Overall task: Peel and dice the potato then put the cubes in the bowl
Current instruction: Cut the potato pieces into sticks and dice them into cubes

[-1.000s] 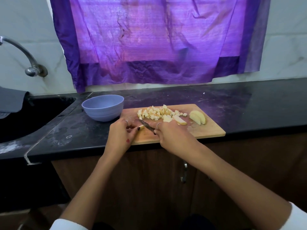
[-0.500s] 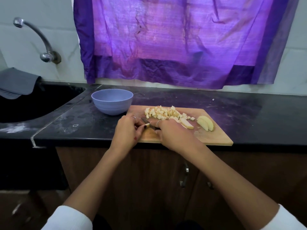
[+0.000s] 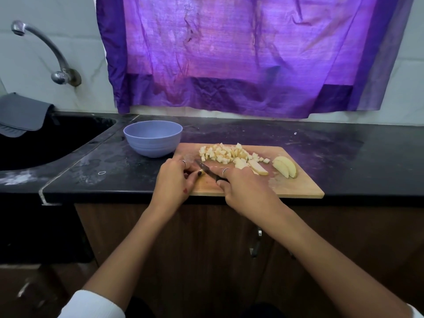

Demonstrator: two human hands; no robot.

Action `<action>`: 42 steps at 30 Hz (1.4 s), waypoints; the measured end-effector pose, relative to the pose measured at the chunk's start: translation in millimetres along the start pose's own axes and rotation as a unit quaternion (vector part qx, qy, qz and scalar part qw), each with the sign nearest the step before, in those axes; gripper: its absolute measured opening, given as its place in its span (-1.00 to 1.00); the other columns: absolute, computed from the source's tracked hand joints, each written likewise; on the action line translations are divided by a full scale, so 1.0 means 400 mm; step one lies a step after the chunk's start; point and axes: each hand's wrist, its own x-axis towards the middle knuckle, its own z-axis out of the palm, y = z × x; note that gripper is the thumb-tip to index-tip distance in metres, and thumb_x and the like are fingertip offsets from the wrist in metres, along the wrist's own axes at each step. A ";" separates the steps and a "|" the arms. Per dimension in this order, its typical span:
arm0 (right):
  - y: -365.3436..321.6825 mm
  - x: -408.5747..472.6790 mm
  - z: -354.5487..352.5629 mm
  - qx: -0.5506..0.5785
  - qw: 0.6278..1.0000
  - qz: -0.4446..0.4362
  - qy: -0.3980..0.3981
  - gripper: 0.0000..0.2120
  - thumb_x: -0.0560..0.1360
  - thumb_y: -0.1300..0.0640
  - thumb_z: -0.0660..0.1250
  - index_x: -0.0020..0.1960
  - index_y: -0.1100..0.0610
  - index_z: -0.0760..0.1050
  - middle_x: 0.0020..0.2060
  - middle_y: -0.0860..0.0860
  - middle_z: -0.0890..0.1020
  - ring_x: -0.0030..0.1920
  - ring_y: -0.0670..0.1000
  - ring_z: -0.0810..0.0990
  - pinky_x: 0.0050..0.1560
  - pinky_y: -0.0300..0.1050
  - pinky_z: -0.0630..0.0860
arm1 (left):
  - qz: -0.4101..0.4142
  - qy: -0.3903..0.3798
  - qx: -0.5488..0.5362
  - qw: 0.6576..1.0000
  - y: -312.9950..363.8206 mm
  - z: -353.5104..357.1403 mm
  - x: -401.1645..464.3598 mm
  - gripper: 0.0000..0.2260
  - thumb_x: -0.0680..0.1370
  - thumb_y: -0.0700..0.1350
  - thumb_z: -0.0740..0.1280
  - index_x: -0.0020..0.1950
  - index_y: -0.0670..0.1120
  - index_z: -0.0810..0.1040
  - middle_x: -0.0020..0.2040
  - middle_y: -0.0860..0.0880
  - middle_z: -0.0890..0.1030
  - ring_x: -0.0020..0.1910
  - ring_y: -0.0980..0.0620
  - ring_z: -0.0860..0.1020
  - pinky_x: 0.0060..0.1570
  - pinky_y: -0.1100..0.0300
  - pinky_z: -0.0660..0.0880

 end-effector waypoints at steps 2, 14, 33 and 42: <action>-0.001 0.002 0.005 0.001 1.000 -0.001 0.008 -0.71 0.62 0.05 0.16 0.32 -0.02 0.45 -0.28 -0.06 0.38 -0.32 -0.09 0.37 -0.31 -0.15 0.35 | -0.001 0.001 0.002 1.000 -0.002 0.002 0.001 -0.87 0.49 -0.08 0.44 -0.06 -0.13 0.68 -0.13 -0.02 0.59 -0.19 0.12 0.49 -0.22 0.35 0.33; -0.014 0.068 0.001 -0.003 0.999 -0.004 -0.042 -0.62 0.62 0.08 0.18 0.43 -0.08 0.36 0.12 0.11 0.55 -0.25 -0.04 0.44 -0.21 -0.16 0.41 | 0.025 0.006 0.001 1.000 -0.001 0.004 0.001 -0.94 0.48 -0.15 0.45 -0.09 -0.12 0.70 -0.14 0.00 0.59 -0.11 0.02 0.53 -0.10 0.13 0.52; -0.007 -0.009 -0.004 0.003 1.000 -0.009 -0.015 -0.63 0.61 0.12 0.20 0.40 -0.06 0.37 -0.26 -0.06 0.40 -0.32 -0.11 0.41 -0.29 -0.15 0.43 | 0.007 0.007 0.012 1.000 0.009 -0.001 0.000 -0.92 0.50 -0.15 0.43 -0.08 -0.13 0.69 -0.19 0.03 0.53 -0.13 0.07 0.46 -0.15 0.26 0.33; -0.035 0.017 -0.008 -0.026 0.998 -0.009 -0.050 -0.66 0.58 0.18 0.23 0.34 0.00 0.43 -0.09 0.04 0.48 -0.16 0.00 0.51 -0.23 -0.15 0.45 | -0.003 0.008 0.015 1.000 -0.004 0.013 0.002 -0.93 0.49 -0.15 0.43 -0.10 -0.12 0.69 -0.13 -0.06 0.60 -0.12 0.00 0.52 -0.08 0.08 0.51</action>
